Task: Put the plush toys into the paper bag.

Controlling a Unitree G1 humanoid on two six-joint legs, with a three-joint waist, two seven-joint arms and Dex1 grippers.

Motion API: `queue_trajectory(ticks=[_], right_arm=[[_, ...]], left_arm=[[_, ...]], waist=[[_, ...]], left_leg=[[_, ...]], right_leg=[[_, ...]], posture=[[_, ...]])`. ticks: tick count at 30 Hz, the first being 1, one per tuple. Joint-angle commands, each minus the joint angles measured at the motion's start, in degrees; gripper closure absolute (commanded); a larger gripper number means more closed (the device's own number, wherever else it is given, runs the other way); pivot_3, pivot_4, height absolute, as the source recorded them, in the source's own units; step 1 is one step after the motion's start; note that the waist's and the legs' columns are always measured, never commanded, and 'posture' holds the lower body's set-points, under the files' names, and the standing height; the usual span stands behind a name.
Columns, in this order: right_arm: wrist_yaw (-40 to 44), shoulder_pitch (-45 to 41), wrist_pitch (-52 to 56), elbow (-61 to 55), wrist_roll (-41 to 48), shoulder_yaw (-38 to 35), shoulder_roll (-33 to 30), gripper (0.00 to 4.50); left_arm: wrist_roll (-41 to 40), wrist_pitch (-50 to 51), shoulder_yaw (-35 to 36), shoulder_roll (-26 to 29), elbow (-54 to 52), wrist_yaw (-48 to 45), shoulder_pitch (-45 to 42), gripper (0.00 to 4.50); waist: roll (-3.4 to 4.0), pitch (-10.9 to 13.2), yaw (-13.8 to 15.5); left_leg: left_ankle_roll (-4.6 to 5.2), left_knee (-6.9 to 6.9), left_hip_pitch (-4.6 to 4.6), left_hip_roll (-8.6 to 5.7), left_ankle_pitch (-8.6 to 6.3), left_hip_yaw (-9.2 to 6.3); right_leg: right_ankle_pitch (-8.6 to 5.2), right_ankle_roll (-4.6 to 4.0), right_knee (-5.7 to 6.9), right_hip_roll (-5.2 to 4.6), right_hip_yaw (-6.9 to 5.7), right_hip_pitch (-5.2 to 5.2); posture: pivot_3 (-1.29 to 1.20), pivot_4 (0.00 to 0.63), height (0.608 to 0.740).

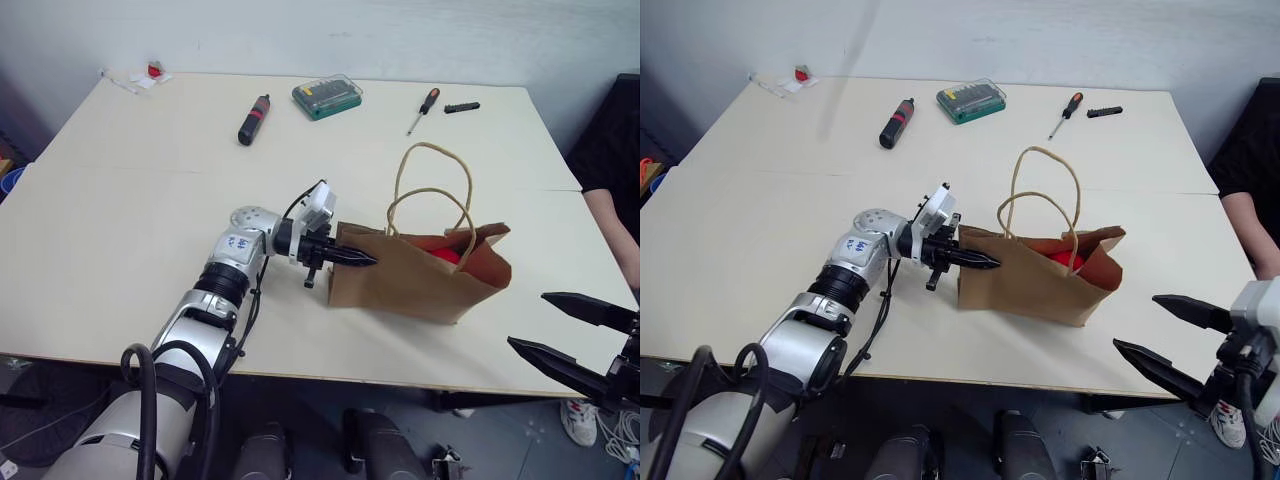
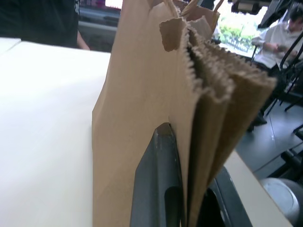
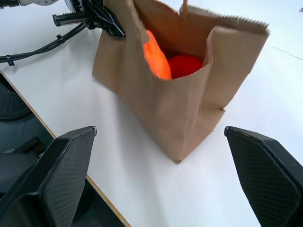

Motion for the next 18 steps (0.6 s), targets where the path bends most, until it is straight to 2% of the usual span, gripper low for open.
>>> queue_trajectory(ticks=[1,4,6,10,12,14,18], right_arm=[[2.32,0.97,-1.69,2.06,0.53,0.34,-1.36,0.0],[6.54,-0.35,-0.68,6.71,2.63,-0.08,-5.88,0.0],[6.25,-4.18,-0.05,11.34,4.88,-0.1,-8.74,0.0],[9.59,-8.69,1.3,17.99,6.1,-0.15,-13.78,0.0],[13.52,-9.44,1.37,21.62,4.49,-0.7,-16.66,0.0],[17.28,-10.83,2.75,27.81,3.08,-0.71,-20.9,0.0],[21.14,-12.82,3.17,32.95,0.96,1.34,-23.4,0.0]], left_arm=[[-2.31,6.57,2.53,4.72,-11.92,0.06,2.74,3.52],[-10.14,23.84,8.2,12.5,-31.62,4.63,8.83,2.55],[-12.7,29.1,11.8,19.0,-41.95,6.52,14.97,1.93],[-16.44,35.85,16.55,28.82,-51.86,7.95,22.58,0.66],[-19.07,40.15,22.18,37.79,-54.14,5.45,26.27,0.05],[-20.04,41.48,27.7,45.27,-52.25,4.49,27.3,0.02],[-19.61,38.18,29.55,45.39,-51.36,8.88,27.29,0.02]], waist=[[0.01,0.0,-0.12],[0.03,0.01,-0.52],[0.03,0.01,-1.04],[0.05,0.0,-0.81],[0.04,0.02,-0.27],[-0.18,0.14,-0.29],[-0.15,0.1,0.5]], left_leg=[[-0.02,0.0,0.0,0.0,0.01,0.0],[-0.07,0.0,-0.01,0.04,0.04,0.06],[-0.11,0.0,0.02,0.1,0.05,0.07],[-0.18,-0.01,0.11,0.06,0.08,0.04],[-0.16,0.02,0.11,0.02,0.09,0.04],[-0.17,0.04,0.07,0.06,0.09,0.04],[-0.03,0.04,0.13,-0.04,0.03,0.0]], right_leg=[[0.0,0.0,0.02,-0.01,0.01,-0.01],[0.0,0.0,0.35,-0.06,0.1,-0.1],[-0.01,-0.02,0.45,-0.08,0.13,-0.12],[-0.06,-0.09,0.52,-0.2,0.1,-0.1],[-0.06,-0.11,0.34,-0.23,0.08,-0.1],[-0.07,-0.13,0.32,-0.18,0.05,-0.12],[-0.09,-0.15,0.18,-0.32,-0.06,0.02]], posture=[[0.0,0.15,0.74],[0.0,0.15,0.74],[0.0,0.15,0.74],[0.0,0.15,0.74],[0.0,0.15,0.74],[0.0,0.15,0.74],[0.0,0.15,0.74]])
